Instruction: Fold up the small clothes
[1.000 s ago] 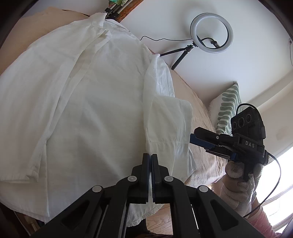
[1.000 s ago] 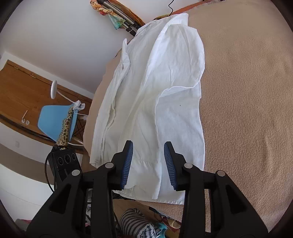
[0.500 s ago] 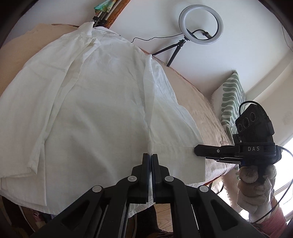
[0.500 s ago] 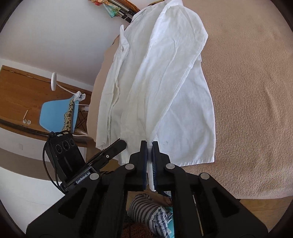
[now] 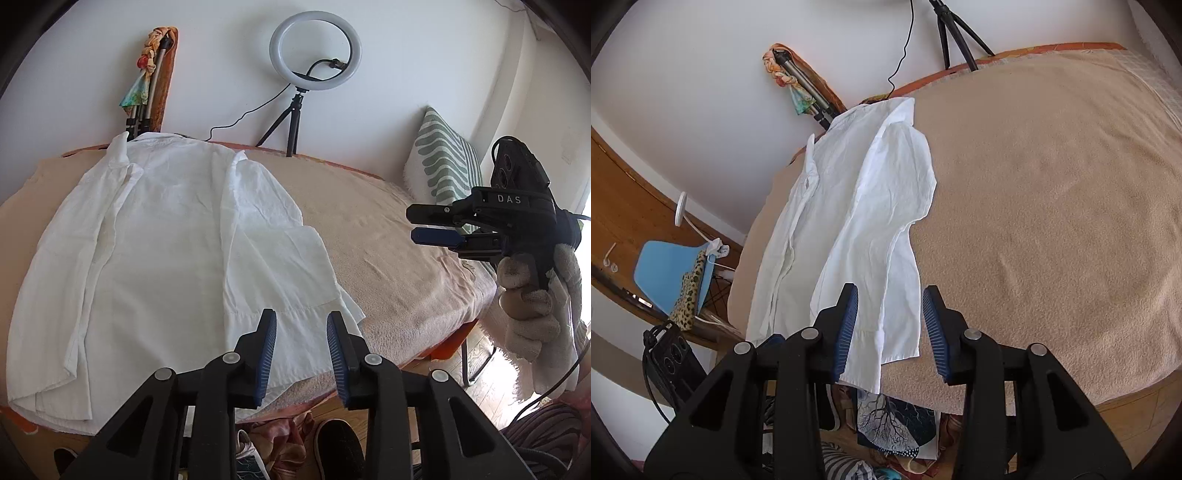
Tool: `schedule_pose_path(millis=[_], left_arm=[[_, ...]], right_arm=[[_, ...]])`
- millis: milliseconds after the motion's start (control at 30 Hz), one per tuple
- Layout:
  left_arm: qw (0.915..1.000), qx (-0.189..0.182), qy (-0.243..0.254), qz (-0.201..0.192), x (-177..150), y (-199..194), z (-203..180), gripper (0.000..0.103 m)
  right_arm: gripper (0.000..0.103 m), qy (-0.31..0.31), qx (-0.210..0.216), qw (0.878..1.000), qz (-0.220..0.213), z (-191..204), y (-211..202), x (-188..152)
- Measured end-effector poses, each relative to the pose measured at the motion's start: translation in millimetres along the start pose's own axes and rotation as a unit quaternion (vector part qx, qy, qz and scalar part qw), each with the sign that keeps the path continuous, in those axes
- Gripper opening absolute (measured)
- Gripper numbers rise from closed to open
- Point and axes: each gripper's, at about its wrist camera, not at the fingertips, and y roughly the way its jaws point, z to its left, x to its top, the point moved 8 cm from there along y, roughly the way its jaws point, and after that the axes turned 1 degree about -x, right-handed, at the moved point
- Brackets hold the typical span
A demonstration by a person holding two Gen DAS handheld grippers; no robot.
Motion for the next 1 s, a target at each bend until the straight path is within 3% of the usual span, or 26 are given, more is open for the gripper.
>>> schedule_pose_path(millis=[167,467,500,567,600,700,833,1000], left_arm=[[0.9984,-0.02,0.022,0.049,-4.8,49.5,-35.7,0.04],[0.9944,0.025,0.051,0.089,-5.7,105.7,-55.0,0.044],[0.9934,0.031,0.062,0.091,-6.1,107.1,-55.9,0.041],[0.9929,0.037,0.074,0.085,-7.1,106.9,-54.6,0.024],[0.9929,0.03,0.069,0.092,-8.8,107.7,-50.5,0.005],[0.9953,0.003,0.021,0.095,-5.7,102.8,-37.6,0.002],[0.9976,-0.013,-0.02,0.066,6.7,75.3,-27.7,0.001],[0.9963,-0.037,-0.072,0.028,19.6,40.3,-9.5,0.0]], right_arm=[[0.044,0.058,0.003,0.997,-0.043,-35.7,-21.5,19.6],[0.044,0.121,0.024,0.991,-0.061,-78.4,-29.2,30.8],[0.044,0.12,0.022,0.991,-0.06,-80.6,-28.3,32.9],[0.044,0.116,0.023,0.991,-0.054,-79.2,-21.1,36.2],[0.044,0.114,0.022,0.992,-0.05,-77.2,-16.9,36.8],[0.044,0.1,0.019,0.994,-0.034,-69.2,0.5,40.4],[0.044,0.072,0.011,0.997,-0.008,-58.1,34.0,42.9],[0.044,0.073,0.03,0.996,0.03,-49.6,92.8,54.3]])
